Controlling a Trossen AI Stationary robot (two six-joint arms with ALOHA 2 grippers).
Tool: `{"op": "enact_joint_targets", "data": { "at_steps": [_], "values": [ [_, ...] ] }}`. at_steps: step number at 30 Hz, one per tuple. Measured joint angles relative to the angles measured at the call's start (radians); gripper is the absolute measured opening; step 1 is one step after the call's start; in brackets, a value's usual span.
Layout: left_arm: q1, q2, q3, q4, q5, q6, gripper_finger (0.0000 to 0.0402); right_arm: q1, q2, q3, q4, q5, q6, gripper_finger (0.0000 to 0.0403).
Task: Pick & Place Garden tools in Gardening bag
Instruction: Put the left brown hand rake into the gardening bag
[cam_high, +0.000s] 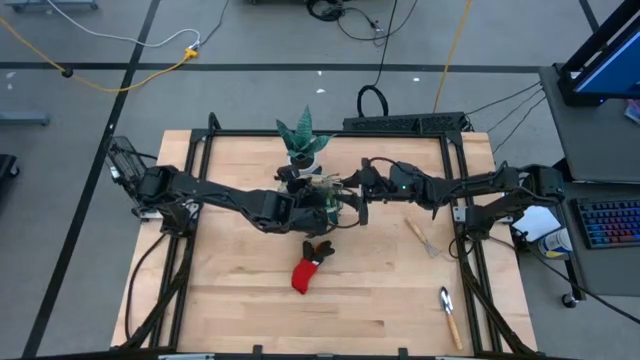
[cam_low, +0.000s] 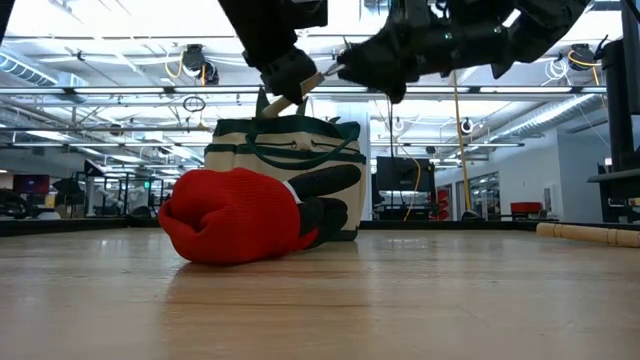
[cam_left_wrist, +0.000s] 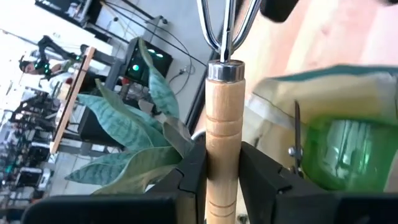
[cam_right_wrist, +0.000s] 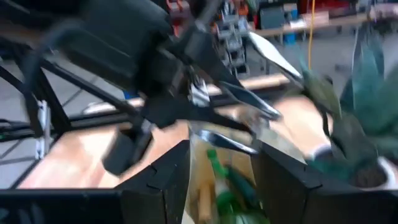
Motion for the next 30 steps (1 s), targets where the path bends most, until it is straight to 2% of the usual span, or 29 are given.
{"op": "enact_joint_targets", "data": {
  "at_steps": [4,10,14,20,30],
  "values": [
    [-0.001,0.000,0.000,0.037,-0.011,-0.036,0.0079,0.013,0.000,-0.001,0.059,0.009,-0.036,0.0160],
    [-0.024,0.000,0.000,0.052,-0.066,-0.080,0.0075,0.015,0.000,-0.001,0.085,0.130,-0.045,0.0160],
    [-0.037,0.000,0.000,0.063,-0.077,-0.117,0.0076,0.015,0.000,-0.001,0.103,0.131,-0.063,0.0160],
    [-0.048,0.000,0.000,0.072,-0.173,-0.142,0.0078,0.016,0.000,-0.001,0.101,0.130,-0.036,0.0160],
    [-0.048,0.000,0.000,0.101,-0.165,-0.160,0.0081,0.017,0.000,0.000,0.205,0.128,-0.050,0.0160]
  ]
}}
